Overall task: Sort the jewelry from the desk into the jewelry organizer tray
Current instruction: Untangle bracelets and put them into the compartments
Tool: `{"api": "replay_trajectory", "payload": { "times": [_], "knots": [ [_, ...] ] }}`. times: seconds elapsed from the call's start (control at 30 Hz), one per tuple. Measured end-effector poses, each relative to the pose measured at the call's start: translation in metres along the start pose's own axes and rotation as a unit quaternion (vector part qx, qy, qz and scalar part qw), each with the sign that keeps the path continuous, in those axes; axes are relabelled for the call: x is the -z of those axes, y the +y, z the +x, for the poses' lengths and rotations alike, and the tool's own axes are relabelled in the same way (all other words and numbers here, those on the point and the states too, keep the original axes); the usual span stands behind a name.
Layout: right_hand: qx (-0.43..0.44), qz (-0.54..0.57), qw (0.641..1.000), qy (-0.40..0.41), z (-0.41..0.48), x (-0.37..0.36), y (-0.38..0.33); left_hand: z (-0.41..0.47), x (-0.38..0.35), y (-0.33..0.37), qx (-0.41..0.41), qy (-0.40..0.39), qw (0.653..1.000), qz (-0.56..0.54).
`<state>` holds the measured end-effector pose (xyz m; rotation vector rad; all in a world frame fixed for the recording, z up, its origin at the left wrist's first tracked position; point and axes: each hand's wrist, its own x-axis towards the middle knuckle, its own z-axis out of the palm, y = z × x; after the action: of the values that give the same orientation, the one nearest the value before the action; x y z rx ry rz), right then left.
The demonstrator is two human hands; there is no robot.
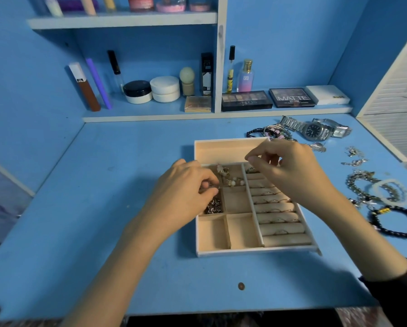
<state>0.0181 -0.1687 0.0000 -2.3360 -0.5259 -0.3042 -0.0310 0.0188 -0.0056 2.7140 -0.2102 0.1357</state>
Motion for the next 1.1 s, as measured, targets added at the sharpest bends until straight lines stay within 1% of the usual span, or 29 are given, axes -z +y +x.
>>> {"api": "replay_trajectory", "payload": {
  "times": [0.17, 0.37, 0.4, 0.5, 0.53, 0.57, 0.6, 0.67, 0.77, 0.83, 0.9, 0.97, 1.03, 1.1],
  "knots": [
    [-0.003, 0.005, 1.0, -0.004, -0.001, 0.0, 0.005, 0.005, -0.006, 0.001, -0.007, 0.013, 1.0, 0.02],
    [0.002, 0.01, 1.0, -0.006, -0.001, -0.003, 0.006, 0.0, -0.003, -0.003, -0.015, 0.041, 0.999, -0.031],
    [0.009, 0.008, 1.0, -0.014, 0.0, -0.003, 0.005, -0.002, -0.001, -0.004, -0.018, 0.03, 0.999, -0.031],
    [0.039, -0.01, 0.997, -0.061, 0.001, -0.002, 0.002, -0.009, 0.008, -0.007, -0.031, -0.043, 0.998, -0.026],
    [0.053, -0.024, 0.995, -0.086, 0.002, -0.002, 0.001, -0.01, 0.01, -0.008, -0.032, -0.056, 0.997, -0.031],
    [0.067, -0.043, 0.99, -0.115, 0.002, -0.003, 0.0, -0.009, 0.01, -0.008, -0.03, -0.053, 0.997, -0.043],
    [0.079, -0.064, 0.985, -0.143, 0.003, -0.005, 0.0, -0.008, 0.01, -0.009, -0.025, -0.034, 0.997, -0.06],
    [0.086, -0.105, 0.975, -0.174, 0.004, -0.009, -0.003, -0.001, 0.005, -0.01, -0.011, 0.038, 0.994, -0.105],
    [0.071, -0.132, 0.975, -0.162, 0.006, -0.012, -0.007, 0.014, -0.007, -0.014, 0.014, 0.139, 0.975, -0.173],
    [0.067, -0.136, 0.978, -0.141, 0.01, -0.012, -0.009, 0.022, -0.014, -0.016, 0.02, 0.184, 0.962, -0.2],
    [0.082, -0.136, 0.978, -0.138, 0.014, -0.013, -0.011, 0.028, -0.019, -0.018, 0.016, 0.219, 0.953, -0.209],
    [0.11, -0.135, 0.971, -0.165, 0.019, -0.014, -0.011, 0.03, -0.022, -0.021, 0.005, 0.244, 0.945, -0.216],
    [0.138, -0.152, 0.957, -0.204, 0.023, -0.013, -0.011, 0.031, -0.024, -0.025, -0.005, 0.257, 0.939, -0.227],
    [0.168, -0.15, 0.951, -0.214, 0.026, -0.011, -0.01, 0.03, -0.026, -0.027, -0.007, 0.262, 0.937, -0.232]
  ]
}}
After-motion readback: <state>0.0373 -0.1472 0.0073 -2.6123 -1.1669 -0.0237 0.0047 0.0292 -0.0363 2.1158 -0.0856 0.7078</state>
